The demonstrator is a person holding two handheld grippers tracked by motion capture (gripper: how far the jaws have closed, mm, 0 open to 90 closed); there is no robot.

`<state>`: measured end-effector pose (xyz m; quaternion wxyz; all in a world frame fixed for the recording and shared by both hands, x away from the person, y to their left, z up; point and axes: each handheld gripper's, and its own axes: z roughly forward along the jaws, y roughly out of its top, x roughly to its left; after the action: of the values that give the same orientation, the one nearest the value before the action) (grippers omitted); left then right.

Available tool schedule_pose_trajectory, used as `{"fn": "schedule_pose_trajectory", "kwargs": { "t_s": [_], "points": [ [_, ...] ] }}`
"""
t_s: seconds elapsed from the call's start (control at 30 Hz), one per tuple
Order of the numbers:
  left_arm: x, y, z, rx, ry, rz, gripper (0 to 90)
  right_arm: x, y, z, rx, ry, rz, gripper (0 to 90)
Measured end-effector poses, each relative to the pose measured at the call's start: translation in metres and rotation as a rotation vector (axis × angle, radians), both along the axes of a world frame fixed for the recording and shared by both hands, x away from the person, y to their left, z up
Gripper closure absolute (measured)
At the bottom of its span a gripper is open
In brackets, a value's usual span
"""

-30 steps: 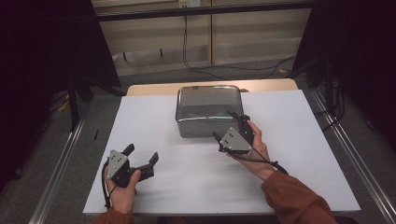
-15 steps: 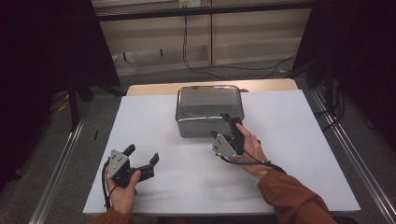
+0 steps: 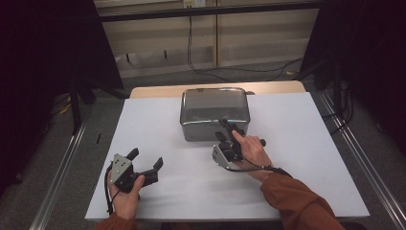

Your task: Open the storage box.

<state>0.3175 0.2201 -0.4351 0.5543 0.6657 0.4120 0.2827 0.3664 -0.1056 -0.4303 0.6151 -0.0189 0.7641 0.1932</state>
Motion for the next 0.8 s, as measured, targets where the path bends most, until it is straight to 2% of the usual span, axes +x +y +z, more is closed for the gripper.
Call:
{"fn": "schedule_pose_trajectory", "kwargs": {
  "t_s": [0.2,0.3,0.47,0.63,0.8],
  "points": [
    [0.0,-0.0002,-0.0002,0.002,0.003,-0.002,3.1,0.0013,0.0043,-0.0011,-0.054,-0.001,-0.001,51.2],
    [-0.0001,-0.0004,-0.0002,-0.006,0.001,-0.002,3.1,0.0035,0.0055,-0.0032,-0.059,0.017,-0.013,56.8],
    [0.0002,-0.0021,0.0001,0.018,-0.006,-0.011,3.1,0.0044,0.0071,-0.0057,-0.072,0.023,-0.025,62.0],
    [0.0004,-0.0022,0.0003,0.027,-0.009,-0.01,3.0,0.0054,0.0079,-0.0059,-0.07,0.016,-0.018,72.2],
    [0.0009,-0.0026,0.0002,0.031,-0.008,-0.013,3.0,0.0058,0.0064,-0.0035,-0.067,0.012,-0.016,78.0]
  ]
}}
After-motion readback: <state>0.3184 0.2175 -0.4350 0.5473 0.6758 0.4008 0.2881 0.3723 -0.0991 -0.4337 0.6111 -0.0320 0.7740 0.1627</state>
